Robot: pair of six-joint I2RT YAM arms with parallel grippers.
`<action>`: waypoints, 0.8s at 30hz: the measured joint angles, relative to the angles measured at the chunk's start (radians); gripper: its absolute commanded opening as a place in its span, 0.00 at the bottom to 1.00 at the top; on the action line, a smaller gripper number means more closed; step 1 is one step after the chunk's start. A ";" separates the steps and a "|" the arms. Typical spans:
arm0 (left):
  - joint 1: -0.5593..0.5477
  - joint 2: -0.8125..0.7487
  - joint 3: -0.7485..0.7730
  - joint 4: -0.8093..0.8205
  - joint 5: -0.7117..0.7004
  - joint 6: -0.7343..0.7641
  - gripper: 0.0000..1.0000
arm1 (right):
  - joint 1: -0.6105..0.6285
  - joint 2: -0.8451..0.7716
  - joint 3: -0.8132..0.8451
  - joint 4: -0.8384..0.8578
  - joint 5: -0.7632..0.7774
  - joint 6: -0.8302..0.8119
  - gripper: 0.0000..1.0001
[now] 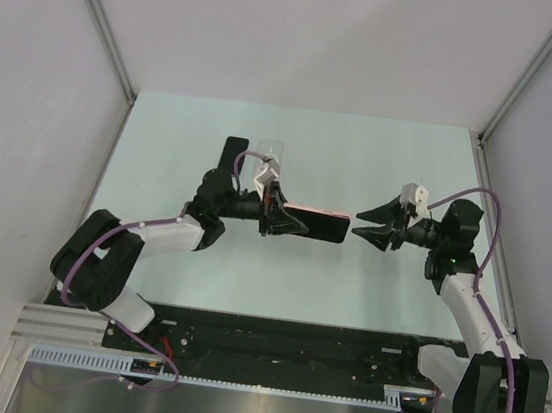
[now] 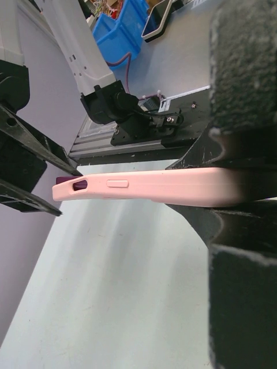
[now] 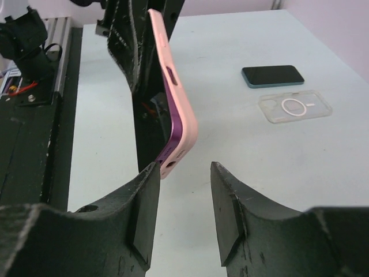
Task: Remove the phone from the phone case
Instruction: Remove the phone case from the phone.
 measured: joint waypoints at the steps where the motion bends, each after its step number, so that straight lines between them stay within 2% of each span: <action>1: 0.001 0.000 -0.002 -0.002 -0.005 0.000 0.00 | -0.002 0.001 0.000 0.025 0.014 0.037 0.47; 12: 0.001 -0.002 -0.002 -0.007 -0.017 -0.002 0.00 | 0.000 0.068 0.000 0.127 0.072 0.206 0.52; 24: 0.001 -0.007 -0.005 -0.007 -0.024 -0.002 0.01 | 0.013 0.075 0.000 0.132 0.048 0.217 0.55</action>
